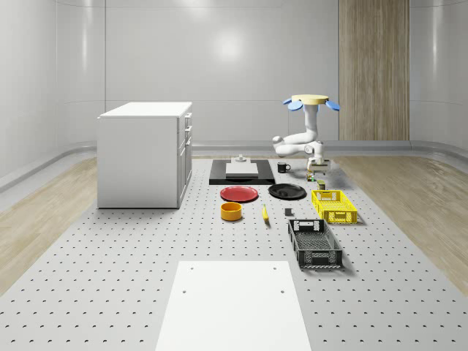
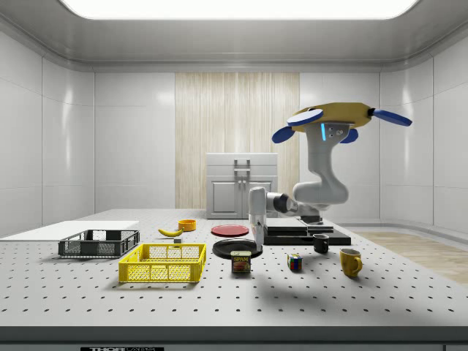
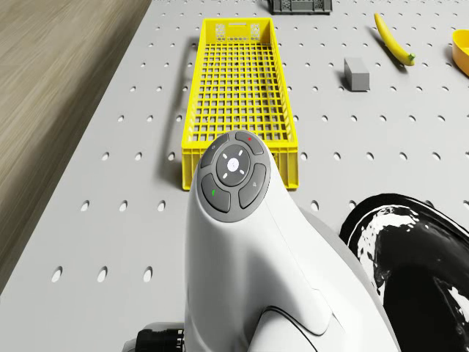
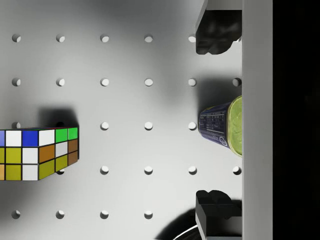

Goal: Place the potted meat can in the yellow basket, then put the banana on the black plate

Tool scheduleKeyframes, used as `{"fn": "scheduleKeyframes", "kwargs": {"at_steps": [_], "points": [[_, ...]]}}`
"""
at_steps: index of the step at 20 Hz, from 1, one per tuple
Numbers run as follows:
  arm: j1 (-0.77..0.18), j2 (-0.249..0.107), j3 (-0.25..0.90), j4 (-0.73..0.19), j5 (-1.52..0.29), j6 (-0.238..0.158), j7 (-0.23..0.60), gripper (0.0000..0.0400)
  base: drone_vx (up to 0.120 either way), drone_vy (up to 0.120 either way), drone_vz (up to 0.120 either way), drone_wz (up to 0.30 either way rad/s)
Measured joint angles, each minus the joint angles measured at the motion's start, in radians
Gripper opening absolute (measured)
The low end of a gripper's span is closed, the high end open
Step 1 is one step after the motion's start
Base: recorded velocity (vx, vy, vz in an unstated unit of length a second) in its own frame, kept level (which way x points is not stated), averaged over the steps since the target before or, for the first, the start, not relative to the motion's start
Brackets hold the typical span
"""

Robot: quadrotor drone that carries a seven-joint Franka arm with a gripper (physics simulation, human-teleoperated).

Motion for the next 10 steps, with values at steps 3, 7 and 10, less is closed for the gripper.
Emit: {"fn": "scheduleKeyframes", "kwargs": {"at_steps": [3,7,10], "points": [[-0.004,-0.012,0.003,0.001,0.006,0.011,0.003,0.04,0.12,0.0,0.0,0.0],[-0.008,-0.028,0.007,0.002,0.014,0.026,0.007,0.04,0.12,0.0,-0.07,0.0],[-0.011,-0.04,0.01,0.002,0.019,0.037,0.01,0.04,0.12,0.0,0.0,0.0]]}}
